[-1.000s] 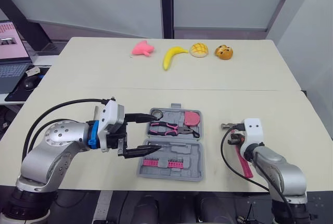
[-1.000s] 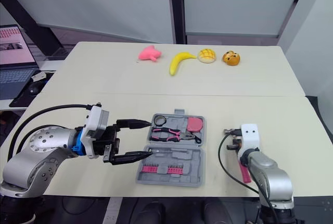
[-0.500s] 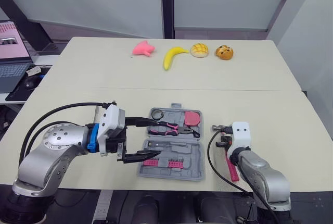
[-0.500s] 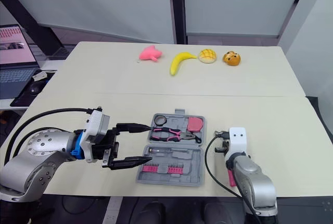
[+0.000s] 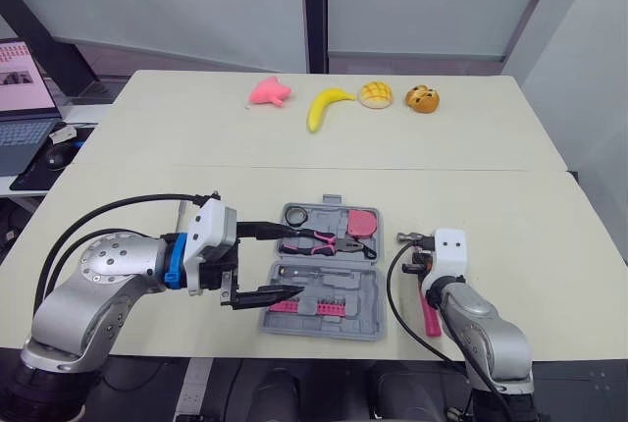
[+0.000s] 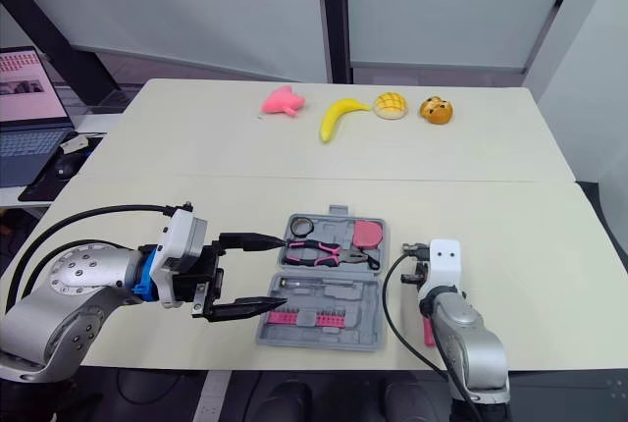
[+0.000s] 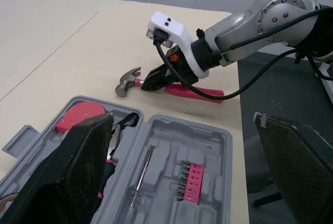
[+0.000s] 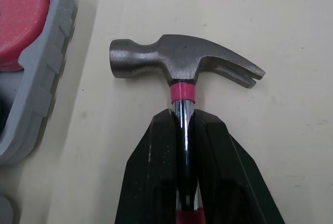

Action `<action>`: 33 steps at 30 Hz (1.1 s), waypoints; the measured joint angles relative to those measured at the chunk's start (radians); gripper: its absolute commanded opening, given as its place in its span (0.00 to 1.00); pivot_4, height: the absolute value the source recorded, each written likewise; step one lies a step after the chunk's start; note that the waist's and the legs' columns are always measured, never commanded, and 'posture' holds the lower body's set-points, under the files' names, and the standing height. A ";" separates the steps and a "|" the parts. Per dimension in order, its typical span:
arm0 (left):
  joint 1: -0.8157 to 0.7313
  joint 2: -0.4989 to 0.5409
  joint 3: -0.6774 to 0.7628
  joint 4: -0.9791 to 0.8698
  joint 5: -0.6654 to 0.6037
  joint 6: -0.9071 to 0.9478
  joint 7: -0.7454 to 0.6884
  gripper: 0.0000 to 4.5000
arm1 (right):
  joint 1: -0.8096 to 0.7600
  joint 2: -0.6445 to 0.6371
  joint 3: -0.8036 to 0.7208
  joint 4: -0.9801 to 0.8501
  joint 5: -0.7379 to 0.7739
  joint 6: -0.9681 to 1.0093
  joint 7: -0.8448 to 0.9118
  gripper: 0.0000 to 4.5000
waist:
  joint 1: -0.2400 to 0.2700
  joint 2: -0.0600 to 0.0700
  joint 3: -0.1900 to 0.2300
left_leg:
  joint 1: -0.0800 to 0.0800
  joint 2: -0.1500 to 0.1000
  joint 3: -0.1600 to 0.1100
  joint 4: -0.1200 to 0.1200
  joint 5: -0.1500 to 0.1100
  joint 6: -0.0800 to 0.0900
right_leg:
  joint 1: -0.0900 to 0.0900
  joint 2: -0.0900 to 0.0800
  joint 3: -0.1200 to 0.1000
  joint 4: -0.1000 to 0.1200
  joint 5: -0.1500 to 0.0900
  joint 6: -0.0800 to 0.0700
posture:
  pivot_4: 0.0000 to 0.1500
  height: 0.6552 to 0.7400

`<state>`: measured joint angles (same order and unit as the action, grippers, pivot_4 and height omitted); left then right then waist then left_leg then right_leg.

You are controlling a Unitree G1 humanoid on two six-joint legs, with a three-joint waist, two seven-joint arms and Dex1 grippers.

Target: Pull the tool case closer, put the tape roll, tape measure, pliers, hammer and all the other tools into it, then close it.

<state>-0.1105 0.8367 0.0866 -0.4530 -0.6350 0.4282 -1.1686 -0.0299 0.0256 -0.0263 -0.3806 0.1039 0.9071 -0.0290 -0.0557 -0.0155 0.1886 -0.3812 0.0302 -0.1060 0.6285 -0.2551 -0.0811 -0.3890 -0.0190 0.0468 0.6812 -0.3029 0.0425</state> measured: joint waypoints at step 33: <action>0.118 -0.003 0.033 -0.015 0.045 -0.086 0.025 1.00 | -0.814 -0.909 0.680 0.628 -0.402 -1.441 1.426 0.67 | -0.002 0.001 0.002 | 0.001 0.000 0.001 0.002 0.000 0.000 | 0.001 -0.001 -0.001 -0.001 0.001 0.000 | 1.00 1.00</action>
<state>0.0074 0.8341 0.1195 -0.4678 -0.5896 0.3425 -1.1440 -0.8436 -0.8832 0.6542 0.2472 -0.2977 -0.5342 1.3973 -0.0574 -0.0150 0.1906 -0.3805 0.0303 -0.1048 0.6301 -0.2549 -0.0808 -0.3878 -0.0199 0.0463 0.6805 -0.3022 0.0428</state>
